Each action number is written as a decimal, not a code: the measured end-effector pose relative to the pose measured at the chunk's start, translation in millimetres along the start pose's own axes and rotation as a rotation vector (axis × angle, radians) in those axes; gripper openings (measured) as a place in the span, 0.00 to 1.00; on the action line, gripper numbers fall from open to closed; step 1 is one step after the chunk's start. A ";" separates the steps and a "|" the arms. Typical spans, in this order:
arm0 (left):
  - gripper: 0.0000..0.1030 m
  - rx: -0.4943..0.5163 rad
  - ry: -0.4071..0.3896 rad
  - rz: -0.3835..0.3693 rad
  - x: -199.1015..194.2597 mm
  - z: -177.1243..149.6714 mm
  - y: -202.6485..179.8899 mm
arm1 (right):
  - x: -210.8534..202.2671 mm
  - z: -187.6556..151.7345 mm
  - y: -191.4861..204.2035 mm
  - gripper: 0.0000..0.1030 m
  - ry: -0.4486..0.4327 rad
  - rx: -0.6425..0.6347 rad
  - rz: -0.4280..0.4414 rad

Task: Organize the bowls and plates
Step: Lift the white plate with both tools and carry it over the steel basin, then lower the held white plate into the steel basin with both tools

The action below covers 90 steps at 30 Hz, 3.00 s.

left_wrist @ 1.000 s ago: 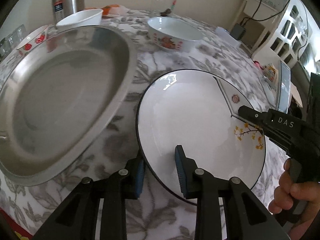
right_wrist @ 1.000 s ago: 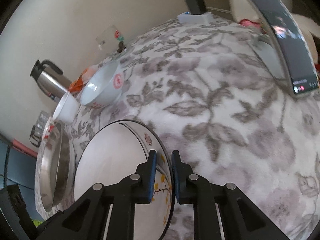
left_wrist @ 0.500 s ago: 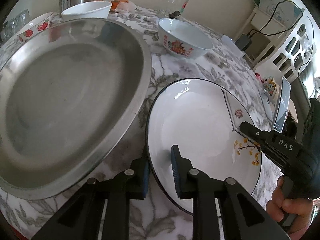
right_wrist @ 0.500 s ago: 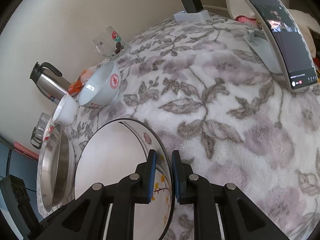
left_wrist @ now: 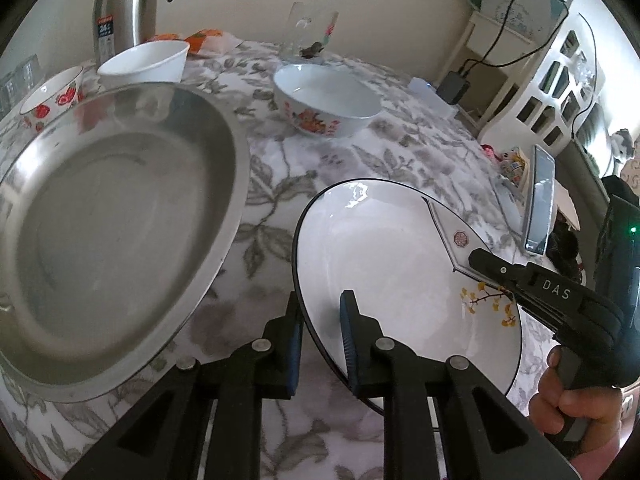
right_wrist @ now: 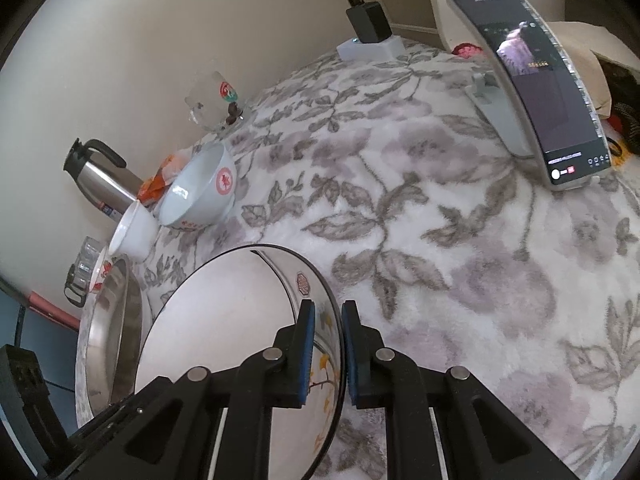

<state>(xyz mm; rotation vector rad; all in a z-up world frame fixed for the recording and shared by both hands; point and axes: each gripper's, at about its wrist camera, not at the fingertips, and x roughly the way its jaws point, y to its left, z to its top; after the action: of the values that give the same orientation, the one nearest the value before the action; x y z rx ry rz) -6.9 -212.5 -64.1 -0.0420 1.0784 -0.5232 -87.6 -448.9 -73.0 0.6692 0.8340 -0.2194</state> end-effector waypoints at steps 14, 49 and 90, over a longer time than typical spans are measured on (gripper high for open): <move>0.18 0.020 -0.120 -0.079 -47.9 20.7 -8.6 | -56.5 17.2 29.4 0.14 -0.169 -0.094 0.019; 0.18 -0.315 -0.288 -0.075 -154.0 56.5 169.1 | -40.4 -8.5 236.5 0.14 -0.185 -0.372 0.150; 0.18 -0.327 -0.029 0.075 -73.0 57.9 219.4 | 59.3 -35.6 245.6 0.14 -0.015 -0.387 0.027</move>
<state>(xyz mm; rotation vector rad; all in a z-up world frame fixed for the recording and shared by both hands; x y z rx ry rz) 100.4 -1.4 -37.6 -0.2942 1.1241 -0.2744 35.8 -231.6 -21.1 0.3153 0.8241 -0.0354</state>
